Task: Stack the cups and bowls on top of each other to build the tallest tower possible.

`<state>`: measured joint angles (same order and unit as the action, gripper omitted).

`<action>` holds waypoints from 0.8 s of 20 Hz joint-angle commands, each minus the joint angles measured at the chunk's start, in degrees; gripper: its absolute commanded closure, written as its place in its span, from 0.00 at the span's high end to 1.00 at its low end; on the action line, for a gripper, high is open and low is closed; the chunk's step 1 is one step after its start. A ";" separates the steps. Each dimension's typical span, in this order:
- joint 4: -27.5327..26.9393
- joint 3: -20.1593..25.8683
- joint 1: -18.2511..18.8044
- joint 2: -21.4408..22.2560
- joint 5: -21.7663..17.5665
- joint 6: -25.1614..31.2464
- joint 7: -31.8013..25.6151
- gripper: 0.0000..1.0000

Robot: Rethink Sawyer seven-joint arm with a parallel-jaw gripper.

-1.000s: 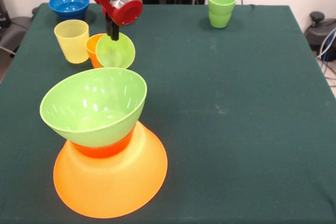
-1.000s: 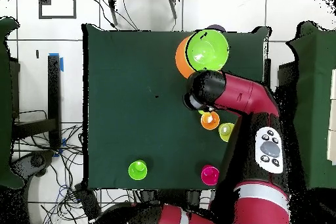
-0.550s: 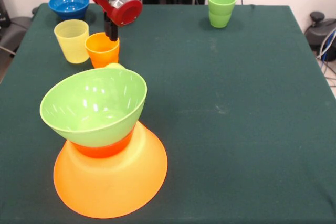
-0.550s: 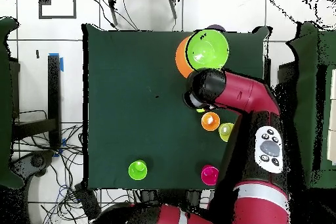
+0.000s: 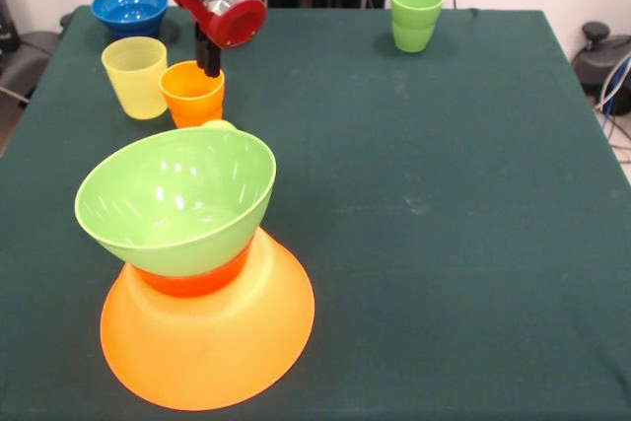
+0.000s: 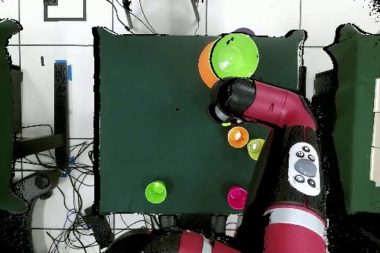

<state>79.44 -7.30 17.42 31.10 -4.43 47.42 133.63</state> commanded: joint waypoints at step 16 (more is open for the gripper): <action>0.84 6.35 0.83 -6.35 -2.83 -9.19 -2.31 0.00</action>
<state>79.43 -6.96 17.61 30.47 -4.43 43.64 133.63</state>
